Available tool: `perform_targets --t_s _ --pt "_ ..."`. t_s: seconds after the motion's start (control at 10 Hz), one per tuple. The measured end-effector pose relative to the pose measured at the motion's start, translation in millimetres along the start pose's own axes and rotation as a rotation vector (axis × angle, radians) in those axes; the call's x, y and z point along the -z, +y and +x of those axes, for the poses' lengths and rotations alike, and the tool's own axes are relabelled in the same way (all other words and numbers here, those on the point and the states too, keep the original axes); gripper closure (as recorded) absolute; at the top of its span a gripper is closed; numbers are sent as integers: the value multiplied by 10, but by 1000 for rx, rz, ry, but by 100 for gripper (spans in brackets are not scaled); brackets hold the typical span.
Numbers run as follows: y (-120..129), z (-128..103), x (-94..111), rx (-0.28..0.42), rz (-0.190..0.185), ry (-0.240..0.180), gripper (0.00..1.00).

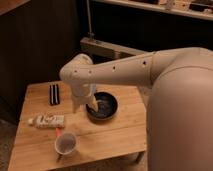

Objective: Stand the bottle upright

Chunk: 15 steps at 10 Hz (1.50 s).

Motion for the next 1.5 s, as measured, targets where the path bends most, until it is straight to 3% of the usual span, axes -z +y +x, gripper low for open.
perform_targets --t_s 0.1,0.2,0.4,0.5,0.6,0.8,1.1,1.2,1.5 --pt "59 -32 13 89 -12 -34 35" --pt "130 -82 59 241 -37 -94 35" --pt "295 -140 175 453 -61 -177 35" --pt "444 -200 271 587 -63 -227 35" --pt "598 -253 335 674 -56 -253 35" --pt "700 -299 394 742 -47 -277 35" --pt "715 -301 396 748 -50 -279 35" --pt "683 -336 390 760 -67 -290 35" --pt "765 -670 516 863 -39 -349 35"
